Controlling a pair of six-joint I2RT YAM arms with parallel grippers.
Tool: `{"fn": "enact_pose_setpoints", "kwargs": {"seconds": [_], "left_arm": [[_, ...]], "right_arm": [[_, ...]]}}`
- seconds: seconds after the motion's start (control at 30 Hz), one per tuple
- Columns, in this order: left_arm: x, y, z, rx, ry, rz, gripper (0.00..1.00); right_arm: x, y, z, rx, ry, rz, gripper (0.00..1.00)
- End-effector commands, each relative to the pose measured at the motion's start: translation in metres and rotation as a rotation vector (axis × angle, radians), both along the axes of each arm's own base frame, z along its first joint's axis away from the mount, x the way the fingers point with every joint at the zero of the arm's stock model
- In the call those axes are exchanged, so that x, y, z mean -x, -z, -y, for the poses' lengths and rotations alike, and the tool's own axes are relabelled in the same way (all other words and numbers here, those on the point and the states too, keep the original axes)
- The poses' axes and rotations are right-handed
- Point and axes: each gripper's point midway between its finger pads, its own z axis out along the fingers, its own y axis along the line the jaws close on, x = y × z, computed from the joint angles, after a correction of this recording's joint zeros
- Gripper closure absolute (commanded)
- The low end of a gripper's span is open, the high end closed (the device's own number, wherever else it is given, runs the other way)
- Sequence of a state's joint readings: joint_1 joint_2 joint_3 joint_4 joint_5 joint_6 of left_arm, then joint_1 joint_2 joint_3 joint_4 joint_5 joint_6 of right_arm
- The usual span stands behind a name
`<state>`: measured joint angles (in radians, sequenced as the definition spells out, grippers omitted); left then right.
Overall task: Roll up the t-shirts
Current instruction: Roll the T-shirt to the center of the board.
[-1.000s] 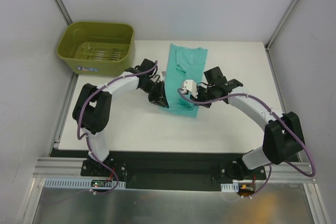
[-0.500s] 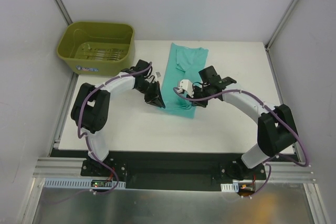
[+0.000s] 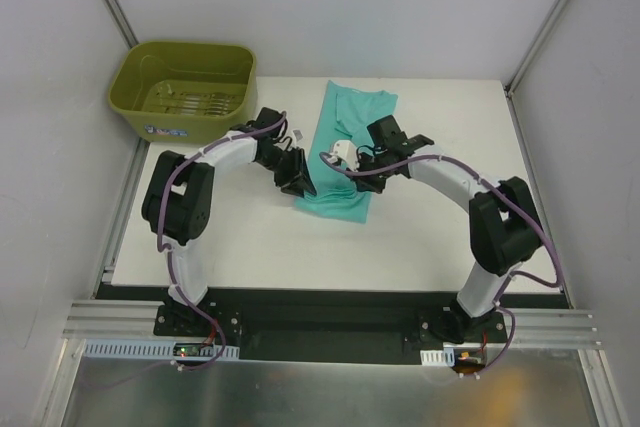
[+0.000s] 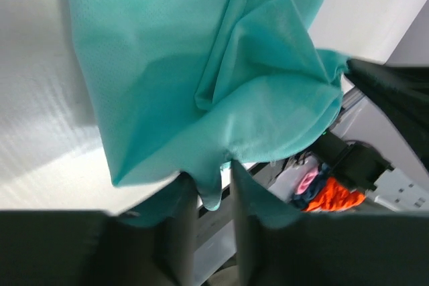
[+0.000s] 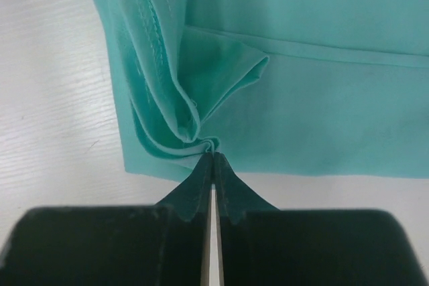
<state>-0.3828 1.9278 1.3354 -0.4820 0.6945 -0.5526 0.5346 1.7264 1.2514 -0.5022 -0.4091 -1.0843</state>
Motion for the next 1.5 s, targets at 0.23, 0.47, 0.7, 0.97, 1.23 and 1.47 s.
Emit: {"fn": "enact_pose_setpoints", "kwargs": {"seconds": [0.23, 0.47, 0.7, 0.97, 1.23, 1.47], "left_arm": [[-0.023, -0.039, -0.016, -0.017, -0.026, 0.165, 0.48], [-0.012, -0.040, -0.042, -0.109, 0.200, 0.410, 0.40], [0.014, -0.030, -0.022, 0.105, 0.405, 0.419, 0.77], [-0.011, -0.003, -0.001, 0.157, 0.348, 0.260, 0.94], [-0.071, 0.006, 0.006, 0.059, 0.301, 0.344, 0.89], [-0.052, 0.000, -0.021, 0.014, 0.270, 0.340, 0.82]], "right_arm": [[-0.055, -0.048, 0.014, -0.039, 0.266, 0.137, 0.55], [-0.016, -0.057, 0.023, -0.048, 0.265, 0.039, 0.45], [0.016, -0.033, 0.011, -0.112, 0.309, -0.188, 0.52], [0.015, -0.029, 0.000, -0.158, 0.326, -0.251, 0.61], [0.015, -0.015, -0.001, -0.151, 0.352, -0.298, 0.61], [0.003, -0.001, -0.006, -0.139, 0.392, -0.344, 0.60]]}}
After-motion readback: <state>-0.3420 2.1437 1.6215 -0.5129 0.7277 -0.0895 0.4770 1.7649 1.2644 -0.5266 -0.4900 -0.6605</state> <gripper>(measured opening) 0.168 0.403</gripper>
